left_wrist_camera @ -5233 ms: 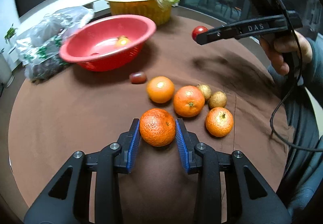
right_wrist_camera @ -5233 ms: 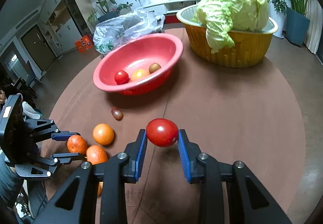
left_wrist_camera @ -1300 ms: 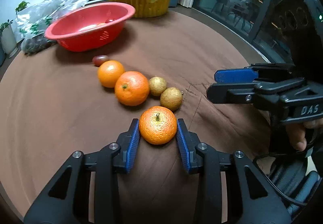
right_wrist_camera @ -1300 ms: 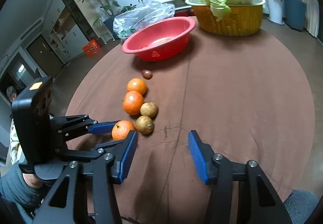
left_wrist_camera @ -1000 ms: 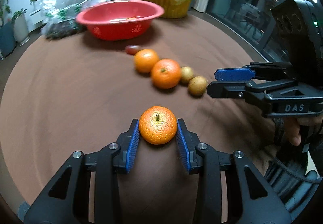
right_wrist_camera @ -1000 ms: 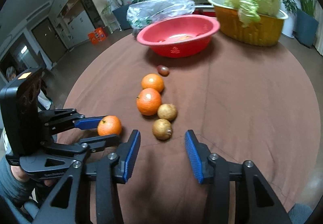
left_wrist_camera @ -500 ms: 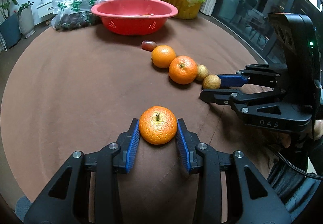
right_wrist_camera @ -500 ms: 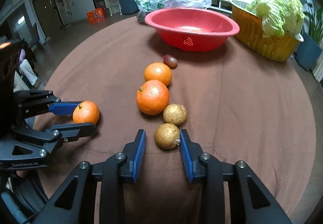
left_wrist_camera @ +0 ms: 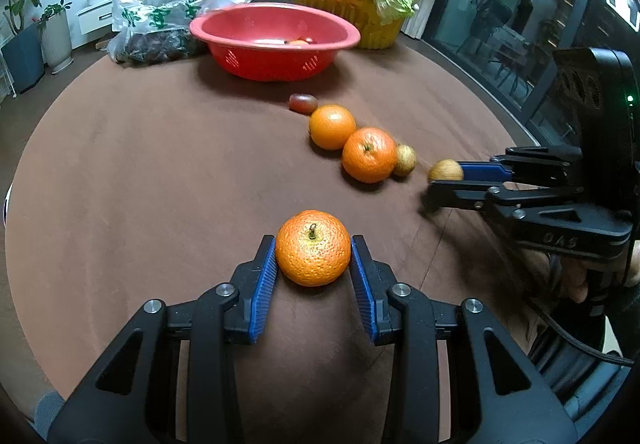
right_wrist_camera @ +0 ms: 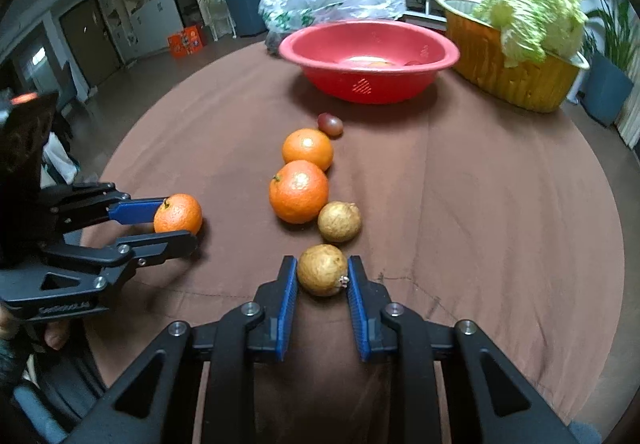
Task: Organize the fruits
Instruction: 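Carry orange and pear into the red bowl and open both tools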
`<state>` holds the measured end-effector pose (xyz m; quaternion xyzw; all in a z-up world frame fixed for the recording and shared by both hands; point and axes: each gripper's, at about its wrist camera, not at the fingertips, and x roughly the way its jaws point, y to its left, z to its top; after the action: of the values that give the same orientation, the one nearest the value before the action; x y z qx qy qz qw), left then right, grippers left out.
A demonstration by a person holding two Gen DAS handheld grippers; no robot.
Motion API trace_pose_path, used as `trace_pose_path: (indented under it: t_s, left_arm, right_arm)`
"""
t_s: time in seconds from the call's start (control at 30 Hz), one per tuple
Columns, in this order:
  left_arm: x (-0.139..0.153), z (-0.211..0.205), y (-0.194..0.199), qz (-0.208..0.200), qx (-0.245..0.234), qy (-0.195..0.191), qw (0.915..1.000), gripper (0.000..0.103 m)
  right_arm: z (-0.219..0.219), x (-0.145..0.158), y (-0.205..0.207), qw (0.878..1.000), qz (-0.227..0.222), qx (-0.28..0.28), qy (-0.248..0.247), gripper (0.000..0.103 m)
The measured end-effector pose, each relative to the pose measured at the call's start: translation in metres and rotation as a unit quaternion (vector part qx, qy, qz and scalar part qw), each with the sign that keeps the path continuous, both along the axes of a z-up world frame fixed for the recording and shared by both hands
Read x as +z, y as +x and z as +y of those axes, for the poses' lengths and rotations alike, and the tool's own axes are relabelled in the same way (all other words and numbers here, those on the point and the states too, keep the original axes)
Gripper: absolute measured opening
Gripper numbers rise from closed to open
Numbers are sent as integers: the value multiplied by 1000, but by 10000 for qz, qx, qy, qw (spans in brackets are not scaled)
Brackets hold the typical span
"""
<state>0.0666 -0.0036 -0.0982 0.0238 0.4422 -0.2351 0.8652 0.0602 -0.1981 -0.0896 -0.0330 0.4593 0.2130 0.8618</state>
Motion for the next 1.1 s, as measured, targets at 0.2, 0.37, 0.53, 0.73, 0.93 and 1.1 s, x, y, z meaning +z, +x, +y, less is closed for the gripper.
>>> trace_pose_path:
  t_s: [0.2, 0.37, 0.53, 0.73, 0.93, 1.1]
  left_arm:
    - [12, 7, 12, -102, 101, 7, 9999, 34]
    - [31, 14, 33, -297, 167, 41, 9994, 34]
    - [57, 11, 64, -560, 133, 106, 9983, 34]
    - [81, 0, 120, -722, 119, 172, 9972, 34]
    - [78, -11, 175, -570, 167, 164, 9981, 34]
    - [62, -22, 205, -428, 106, 280, 9986, 34]
  right_arm:
    - [-22, 19, 9, 9992, -92, -256, 284, 27]
    - [-40, 38, 28, 9977, -245, -488, 409, 27]
    - [-44, 59, 52, 9968, -478, -506, 394, 27]
    - [-32, 84, 93, 9959, -655, -376, 488, 27]
    - [-9, 81, 135, 9976, -564, -184, 345, 27]
    - [1, 61, 162, 9991, -417, -71, 47, 27]
